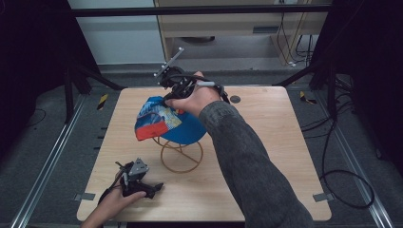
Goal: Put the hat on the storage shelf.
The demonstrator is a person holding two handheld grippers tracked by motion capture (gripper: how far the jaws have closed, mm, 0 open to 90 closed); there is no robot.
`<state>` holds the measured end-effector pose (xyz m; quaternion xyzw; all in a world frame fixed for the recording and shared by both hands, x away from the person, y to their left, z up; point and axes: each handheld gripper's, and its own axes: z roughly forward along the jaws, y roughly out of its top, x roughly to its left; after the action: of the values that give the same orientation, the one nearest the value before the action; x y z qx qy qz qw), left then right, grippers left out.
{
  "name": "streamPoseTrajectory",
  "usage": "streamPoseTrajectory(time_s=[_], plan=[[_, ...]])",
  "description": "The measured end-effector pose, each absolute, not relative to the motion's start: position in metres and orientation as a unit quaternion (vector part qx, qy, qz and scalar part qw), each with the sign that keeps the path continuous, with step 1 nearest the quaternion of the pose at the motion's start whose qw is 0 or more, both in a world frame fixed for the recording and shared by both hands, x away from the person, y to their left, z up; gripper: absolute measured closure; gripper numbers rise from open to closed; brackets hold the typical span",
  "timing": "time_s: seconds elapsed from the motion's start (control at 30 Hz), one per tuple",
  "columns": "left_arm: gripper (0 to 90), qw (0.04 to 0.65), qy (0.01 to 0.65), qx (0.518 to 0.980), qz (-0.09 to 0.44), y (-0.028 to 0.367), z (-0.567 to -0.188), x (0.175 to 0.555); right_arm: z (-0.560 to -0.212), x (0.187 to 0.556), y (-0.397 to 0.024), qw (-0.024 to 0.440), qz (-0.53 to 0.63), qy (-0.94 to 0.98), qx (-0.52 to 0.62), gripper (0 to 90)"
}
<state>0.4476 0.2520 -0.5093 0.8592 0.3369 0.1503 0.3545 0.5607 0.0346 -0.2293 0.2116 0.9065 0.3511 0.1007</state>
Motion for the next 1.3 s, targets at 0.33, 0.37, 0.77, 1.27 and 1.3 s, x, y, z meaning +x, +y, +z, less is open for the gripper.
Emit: streamPoseTrajectory(time_s=[0.33,0.37,0.77,1.27,1.3], plan=[[0.0,0.354,0.337,0.859,0.150,0.252,-0.509,0.448,-0.228,0.559,0.034,0.102,0.354,0.904,0.217,64.2],[0.0,0.354,0.337,0.859,0.150,0.252,-0.509,0.448,-0.228,0.559,0.034,0.102,0.354,0.904,0.218,62.9],[0.0,0.355,0.338,0.859,0.150,0.252,-0.509,0.447,-0.223,0.552,0.032,0.107,0.366,0.899,0.218,52.1],[0.0,0.355,0.338,0.859,0.150,0.252,-0.509,0.447,-0.218,0.545,0.021,0.129,0.366,0.892,0.231,16.6],[0.0,0.355,0.338,0.859,0.150,0.252,-0.509,0.447,-0.219,0.545,0.021,0.128,0.366,0.892,0.232,15.6]])
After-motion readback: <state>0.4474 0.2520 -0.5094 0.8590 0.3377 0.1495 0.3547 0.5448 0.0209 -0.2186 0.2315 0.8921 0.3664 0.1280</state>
